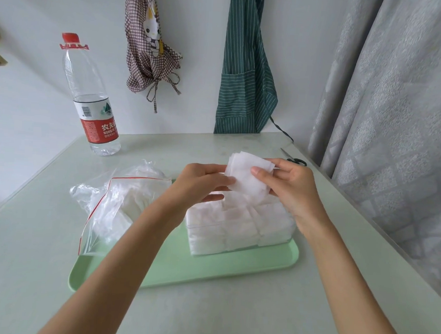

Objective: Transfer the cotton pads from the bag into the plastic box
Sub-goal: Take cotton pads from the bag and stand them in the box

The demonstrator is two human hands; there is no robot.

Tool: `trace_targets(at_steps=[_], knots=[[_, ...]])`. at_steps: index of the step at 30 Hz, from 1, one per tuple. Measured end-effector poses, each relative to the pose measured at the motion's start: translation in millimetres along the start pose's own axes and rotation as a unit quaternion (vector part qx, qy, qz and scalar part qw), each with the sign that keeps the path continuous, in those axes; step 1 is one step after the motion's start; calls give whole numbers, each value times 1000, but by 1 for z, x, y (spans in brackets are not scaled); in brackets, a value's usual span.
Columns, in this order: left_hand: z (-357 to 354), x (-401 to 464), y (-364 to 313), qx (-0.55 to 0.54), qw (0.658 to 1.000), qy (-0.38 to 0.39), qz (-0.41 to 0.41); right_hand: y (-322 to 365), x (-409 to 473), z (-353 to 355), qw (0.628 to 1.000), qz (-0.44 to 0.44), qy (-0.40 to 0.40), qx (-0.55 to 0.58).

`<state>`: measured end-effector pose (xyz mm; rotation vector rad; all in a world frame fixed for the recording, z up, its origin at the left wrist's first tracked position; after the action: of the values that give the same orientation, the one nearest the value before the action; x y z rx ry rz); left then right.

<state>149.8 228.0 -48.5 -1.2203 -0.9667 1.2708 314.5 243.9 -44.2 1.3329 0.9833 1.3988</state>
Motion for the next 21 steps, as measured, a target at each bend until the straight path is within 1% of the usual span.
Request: trace_targets(at_steps=[2, 3, 6, 8, 12, 15, 17, 19, 21], knots=[[0, 1, 1, -4, 1000, 1, -7, 3, 0, 1, 1000, 24, -16, -5], [0, 1, 1, -11, 1000, 3, -9, 3, 1, 1, 1000, 21, -19, 8], [-1, 2, 1, -39, 999, 19, -21, -8, 3, -1, 994, -42, -14, 97], [-4, 2, 0, -40, 998, 30, -27, -14, 3, 1, 989, -68, -22, 126], [-7, 2, -1, -30, 999, 18, -27, -11, 3, 4, 995, -44, -45, 79], [-5, 2, 1, -6, 1000, 7, -21, -1, 3, 11, 996, 27, -84, -23], [-4, 2, 0, 8, 1000, 8, -18, 3, 3, 13, 993, 61, -95, -47], [-4, 2, -1, 5, 1000, 9, -19, 0, 4, 9, 996, 43, -68, -38], [-2, 2, 0, -14, 1000, 4, -18, -12, 5, 0, 999, -32, -14, -7]])
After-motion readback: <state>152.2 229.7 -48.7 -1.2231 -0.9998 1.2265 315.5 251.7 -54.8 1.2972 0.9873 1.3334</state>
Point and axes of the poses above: each hand's wrist, its own x-axis towards the middle knuckle, its own z-axis out of the back of the hand, y = z × x, the point moved 8 cm from there along x, towards the middle knuckle, and after that the axes turned 2 degrees about z, right-handed, at the moved point
